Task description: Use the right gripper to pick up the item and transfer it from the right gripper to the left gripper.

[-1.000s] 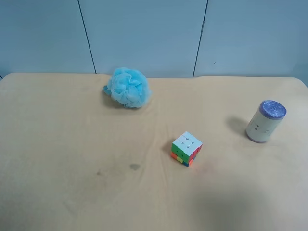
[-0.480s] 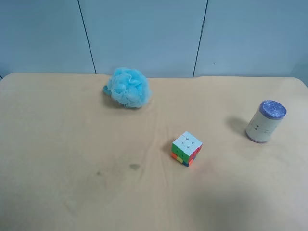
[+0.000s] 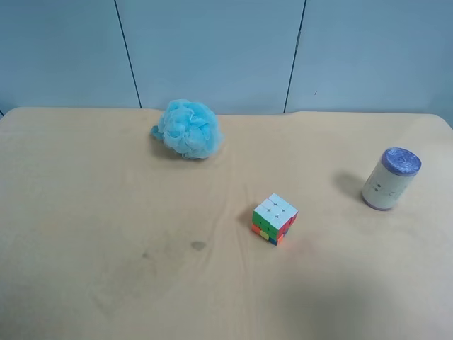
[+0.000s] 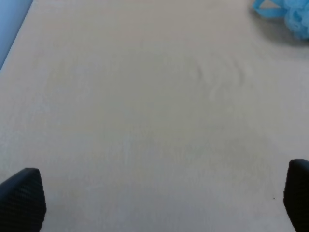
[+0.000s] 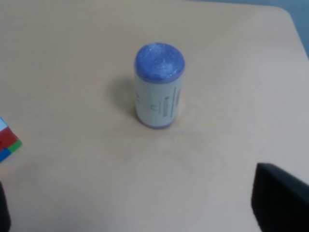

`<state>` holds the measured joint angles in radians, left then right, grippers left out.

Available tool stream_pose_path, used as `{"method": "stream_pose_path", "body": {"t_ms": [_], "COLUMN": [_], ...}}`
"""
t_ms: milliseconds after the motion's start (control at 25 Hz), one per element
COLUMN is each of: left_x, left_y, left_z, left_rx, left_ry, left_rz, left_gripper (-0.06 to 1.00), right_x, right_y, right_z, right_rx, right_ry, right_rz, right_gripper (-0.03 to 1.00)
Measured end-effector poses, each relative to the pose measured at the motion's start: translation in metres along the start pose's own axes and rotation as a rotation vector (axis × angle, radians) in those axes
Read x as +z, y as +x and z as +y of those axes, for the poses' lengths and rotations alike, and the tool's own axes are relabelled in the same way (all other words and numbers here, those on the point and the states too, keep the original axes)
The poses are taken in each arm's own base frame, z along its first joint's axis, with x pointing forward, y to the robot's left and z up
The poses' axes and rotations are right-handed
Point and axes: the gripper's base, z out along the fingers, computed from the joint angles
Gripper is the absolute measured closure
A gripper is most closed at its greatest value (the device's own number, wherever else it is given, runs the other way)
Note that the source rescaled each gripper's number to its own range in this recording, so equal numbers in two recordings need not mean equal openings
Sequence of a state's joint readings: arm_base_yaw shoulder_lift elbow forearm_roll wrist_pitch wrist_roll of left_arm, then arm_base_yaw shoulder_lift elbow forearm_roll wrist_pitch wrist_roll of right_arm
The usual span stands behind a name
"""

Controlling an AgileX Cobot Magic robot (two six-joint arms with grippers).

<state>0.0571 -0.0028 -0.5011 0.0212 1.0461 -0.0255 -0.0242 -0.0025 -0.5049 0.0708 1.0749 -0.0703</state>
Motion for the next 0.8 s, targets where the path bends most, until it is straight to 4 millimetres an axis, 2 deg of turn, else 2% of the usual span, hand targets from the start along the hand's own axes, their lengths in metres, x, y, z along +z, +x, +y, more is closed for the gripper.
{"method": "stream_pose_path", "body": {"t_ms": [240,360,480,640,680,720,800], "left_x": [0.0,0.0,0.0,0.0,0.0,0.0,0.0], "left_y": [0.0,0.0,0.0,0.0,0.0,0.0,0.0], "left_z": [0.0,0.0,0.0,0.0,0.0,0.0,0.0], "left_rx": [0.0,0.0,0.0,0.0,0.0,0.0,0.0], "left_ry": [0.0,0.0,0.0,0.0,0.0,0.0,0.0], "left_rz": [0.0,0.0,0.0,0.0,0.0,0.0,0.0], "left_gripper": [-0.05,-0.05,-0.05,-0.05,-0.05,-0.05,-0.05], "right_x": [0.003,0.013,0.022,0.046,0.055,0.075,0.098], "right_y": [-0.001,-0.013,-0.038,-0.076,-0.086,-0.101,-0.115], "right_z": [-0.003,-0.008,-0.01,-0.013,-0.013,-0.015,-0.017], "right_rx": [0.003,0.058,0.12,0.142,0.143,0.144,0.145], "right_ry": [0.032,0.068,0.08,0.084,0.085,0.086,0.086], "right_rz": [0.022,0.106,0.178,0.289,0.314,0.354,0.398], "right_gripper": [-0.03,-0.03,-0.03,-0.03,-0.03,-0.03,-0.03]}}
